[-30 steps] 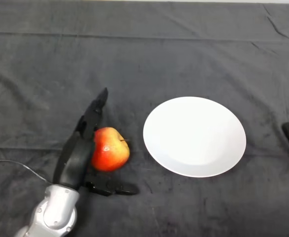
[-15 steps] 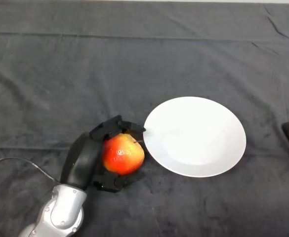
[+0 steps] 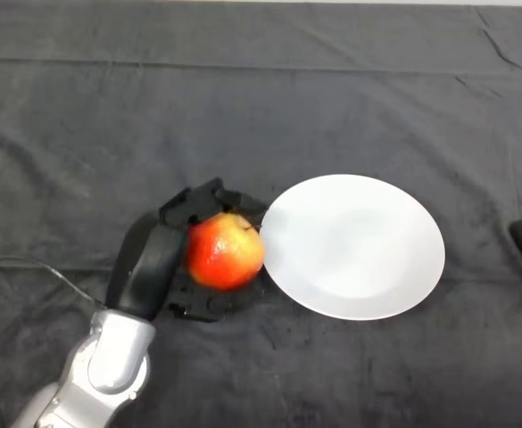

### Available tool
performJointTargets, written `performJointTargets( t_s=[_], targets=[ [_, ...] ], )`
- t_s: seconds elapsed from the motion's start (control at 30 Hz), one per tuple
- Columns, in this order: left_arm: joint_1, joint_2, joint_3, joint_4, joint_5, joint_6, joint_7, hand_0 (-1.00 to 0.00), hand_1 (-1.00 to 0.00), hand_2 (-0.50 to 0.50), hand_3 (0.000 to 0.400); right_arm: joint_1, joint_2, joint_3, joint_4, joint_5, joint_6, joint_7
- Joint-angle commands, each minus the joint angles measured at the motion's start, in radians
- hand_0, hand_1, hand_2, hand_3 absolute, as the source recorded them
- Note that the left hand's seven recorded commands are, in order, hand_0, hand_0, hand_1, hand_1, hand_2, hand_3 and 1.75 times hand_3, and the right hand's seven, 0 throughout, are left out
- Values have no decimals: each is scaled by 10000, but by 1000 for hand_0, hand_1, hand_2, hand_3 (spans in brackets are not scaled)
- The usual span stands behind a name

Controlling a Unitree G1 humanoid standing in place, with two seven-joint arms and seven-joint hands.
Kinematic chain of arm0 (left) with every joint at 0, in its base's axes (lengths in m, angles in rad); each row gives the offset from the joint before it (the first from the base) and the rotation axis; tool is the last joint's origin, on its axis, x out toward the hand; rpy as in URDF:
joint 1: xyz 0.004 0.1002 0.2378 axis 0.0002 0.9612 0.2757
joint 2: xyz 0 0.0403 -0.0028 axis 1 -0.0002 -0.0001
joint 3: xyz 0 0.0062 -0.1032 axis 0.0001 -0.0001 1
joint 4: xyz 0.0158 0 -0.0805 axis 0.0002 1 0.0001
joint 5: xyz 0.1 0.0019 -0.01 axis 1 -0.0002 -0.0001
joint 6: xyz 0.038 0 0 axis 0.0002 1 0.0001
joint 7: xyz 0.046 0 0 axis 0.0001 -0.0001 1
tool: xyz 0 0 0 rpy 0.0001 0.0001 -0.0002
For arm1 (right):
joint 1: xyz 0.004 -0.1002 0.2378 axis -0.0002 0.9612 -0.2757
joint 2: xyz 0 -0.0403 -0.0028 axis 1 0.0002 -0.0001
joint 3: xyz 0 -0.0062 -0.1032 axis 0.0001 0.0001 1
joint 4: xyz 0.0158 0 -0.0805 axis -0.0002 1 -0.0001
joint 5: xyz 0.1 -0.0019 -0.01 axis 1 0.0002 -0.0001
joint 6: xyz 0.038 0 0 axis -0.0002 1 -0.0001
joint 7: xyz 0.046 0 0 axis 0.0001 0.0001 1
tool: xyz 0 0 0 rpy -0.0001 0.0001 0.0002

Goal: Move the apple to the plate

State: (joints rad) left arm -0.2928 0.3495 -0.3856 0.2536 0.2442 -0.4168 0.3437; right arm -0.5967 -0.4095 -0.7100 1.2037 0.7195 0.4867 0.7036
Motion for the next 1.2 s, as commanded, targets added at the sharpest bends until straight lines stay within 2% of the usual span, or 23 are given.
performJointTargets(
  t_s=[0.03, 0.4, 0.77, 1.2],
  targets=[
    [-170, 133, -137, -521, 265, 172, 124, -1000, -1000, 0, 400, -111, -191, 39, -207, -35, 64, -86],
    [-822, -361, -952, -102, 537, 327, 575, -1000, -1000, 0, 400, -107, -189, 43, -217, -32, 64, -93],
    [-1510, -669, -1880, 634, 369, 311, 940, -1000, -1000, 0, 400, -111, -195, 44, -207, -27, 66, -90],
    [-2456, -1061, -3095, 2067, -77, 72, 1474, -1000, -1000, 0, 400, -124, -210, 42, -172, -21, 69, -75]
  ],
)
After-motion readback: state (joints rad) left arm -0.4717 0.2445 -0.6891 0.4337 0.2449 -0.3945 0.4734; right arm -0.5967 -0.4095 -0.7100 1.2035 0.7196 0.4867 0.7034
